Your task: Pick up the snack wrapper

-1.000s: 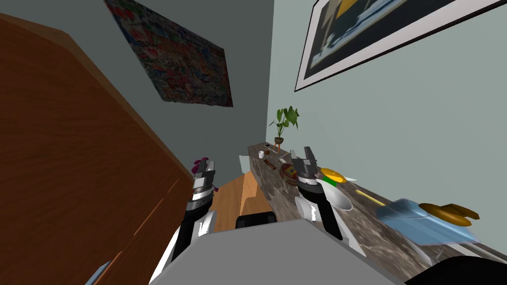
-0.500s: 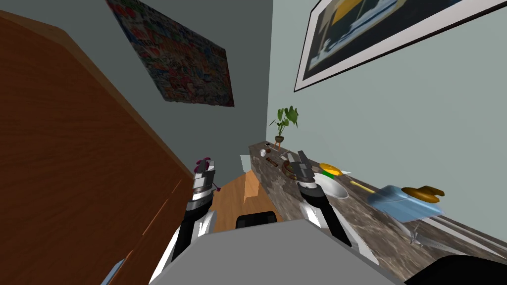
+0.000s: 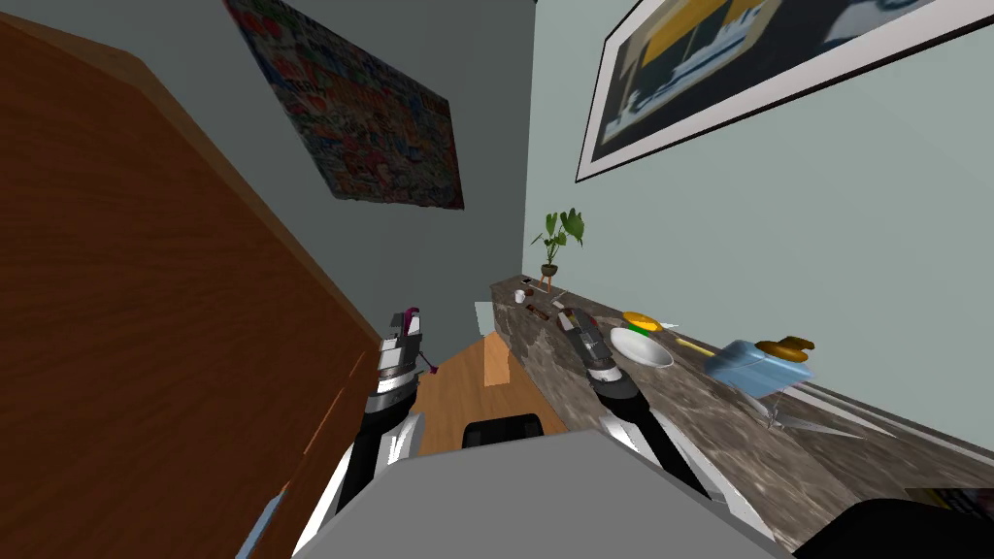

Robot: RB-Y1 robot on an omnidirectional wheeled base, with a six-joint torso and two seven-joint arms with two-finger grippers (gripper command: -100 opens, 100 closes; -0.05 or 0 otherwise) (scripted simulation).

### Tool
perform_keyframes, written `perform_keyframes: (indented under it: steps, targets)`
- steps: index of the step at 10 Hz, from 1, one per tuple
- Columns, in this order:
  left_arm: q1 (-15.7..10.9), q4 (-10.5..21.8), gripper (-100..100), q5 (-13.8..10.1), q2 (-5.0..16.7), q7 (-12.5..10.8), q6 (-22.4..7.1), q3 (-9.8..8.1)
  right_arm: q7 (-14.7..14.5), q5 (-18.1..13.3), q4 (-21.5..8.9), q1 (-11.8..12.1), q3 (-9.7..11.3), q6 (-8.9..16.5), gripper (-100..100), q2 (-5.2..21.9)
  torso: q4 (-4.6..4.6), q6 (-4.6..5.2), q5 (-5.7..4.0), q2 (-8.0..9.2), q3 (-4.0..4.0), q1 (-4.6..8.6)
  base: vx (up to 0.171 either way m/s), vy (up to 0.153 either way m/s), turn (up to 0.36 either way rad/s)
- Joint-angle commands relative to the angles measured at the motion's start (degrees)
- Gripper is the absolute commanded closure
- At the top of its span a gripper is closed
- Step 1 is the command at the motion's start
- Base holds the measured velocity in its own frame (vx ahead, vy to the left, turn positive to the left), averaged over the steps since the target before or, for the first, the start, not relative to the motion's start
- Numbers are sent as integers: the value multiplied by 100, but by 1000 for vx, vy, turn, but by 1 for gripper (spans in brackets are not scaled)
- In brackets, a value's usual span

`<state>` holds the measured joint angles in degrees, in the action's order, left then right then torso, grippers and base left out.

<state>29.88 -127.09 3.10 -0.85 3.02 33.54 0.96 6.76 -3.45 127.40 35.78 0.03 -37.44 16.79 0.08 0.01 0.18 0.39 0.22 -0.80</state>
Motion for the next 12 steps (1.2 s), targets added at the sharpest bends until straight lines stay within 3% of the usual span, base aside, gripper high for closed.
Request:
perform_keyframes:
  steps: [1,7,8,9,12]
  targets:
    - [0,0,0,0,0,0,0,0,-6,-7,-141,47,9,-87,-100,257,0,0,0,0,0,0,-83,184,-50]
    - [1,0,0,0,1,0,0,-1,-71,-125,-675,398,149,-271,-100,1153,-5,-1,-4,-26,-14,20,-48,153,-45]
    - [1,0,0,0,1,0,0,-1,-101,-175,-885,513,202,-326,-100,1347,-5,-2,-4,-31,-16,27,-50,164,-40]
    - [1,0,0,0,1,0,0,0,-101,-175,-885,513,202,-326,-100,1475,-5,-1,-3,-26,-14,18,-41,151,-27]
    - [1,0,0,0,1,0,0,-1,-175,-294,-1346,734,323,-423,-100,1979,-5,-2,-3,-31,-16,27,-36,161,-21]
